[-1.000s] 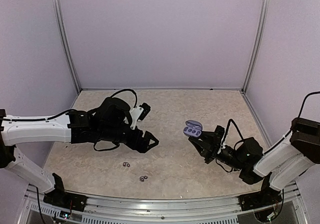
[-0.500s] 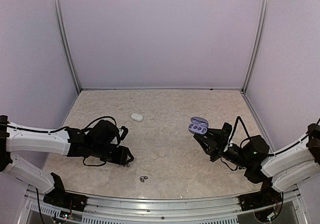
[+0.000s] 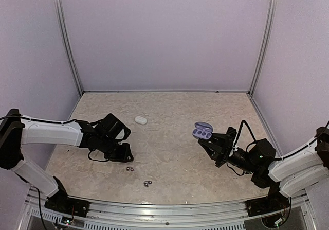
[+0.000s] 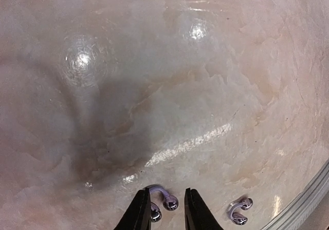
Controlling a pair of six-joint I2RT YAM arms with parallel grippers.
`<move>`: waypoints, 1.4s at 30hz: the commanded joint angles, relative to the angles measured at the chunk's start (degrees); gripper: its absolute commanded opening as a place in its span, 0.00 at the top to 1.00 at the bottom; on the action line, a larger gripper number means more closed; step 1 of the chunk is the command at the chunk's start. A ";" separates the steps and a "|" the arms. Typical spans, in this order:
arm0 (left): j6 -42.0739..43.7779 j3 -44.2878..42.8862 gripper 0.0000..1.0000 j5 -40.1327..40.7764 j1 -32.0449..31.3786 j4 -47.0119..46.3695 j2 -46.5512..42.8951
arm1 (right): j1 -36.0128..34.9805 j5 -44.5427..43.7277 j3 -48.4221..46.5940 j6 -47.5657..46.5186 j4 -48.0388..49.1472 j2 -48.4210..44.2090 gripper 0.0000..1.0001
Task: Insert the wireless bluetooth earbuds into the charging case
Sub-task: Pick up the left earbud from the center of the board.
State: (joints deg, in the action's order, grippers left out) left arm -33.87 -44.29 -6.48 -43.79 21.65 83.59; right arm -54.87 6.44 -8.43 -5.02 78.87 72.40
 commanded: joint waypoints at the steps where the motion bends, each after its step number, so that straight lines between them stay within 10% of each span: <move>1: 2.38 -2.39 0.75 -2.03 0.20 4.50 3.45 | 0.72 0.07 0.62 -0.17 -0.30 -0.66 1.00; 32: -0.66 4.50 0.93 2.90 -4.71 0.98 0.04 | 0.75 0.08 0.66 -0.24 -1.05 -1.43 1.00; 42: 4.52 -7.53 0.96 13.84 -11.46 -2.04 -6.35 | 0.73 0.05 0.42 -2.06 6.87 4.41 1.00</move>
State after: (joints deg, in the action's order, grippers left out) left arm -32.93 -43.46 0.36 -51.20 22.81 79.85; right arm -54.57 6.39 -8.27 -5.43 78.89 72.99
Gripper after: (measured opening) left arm 0.117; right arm 0.270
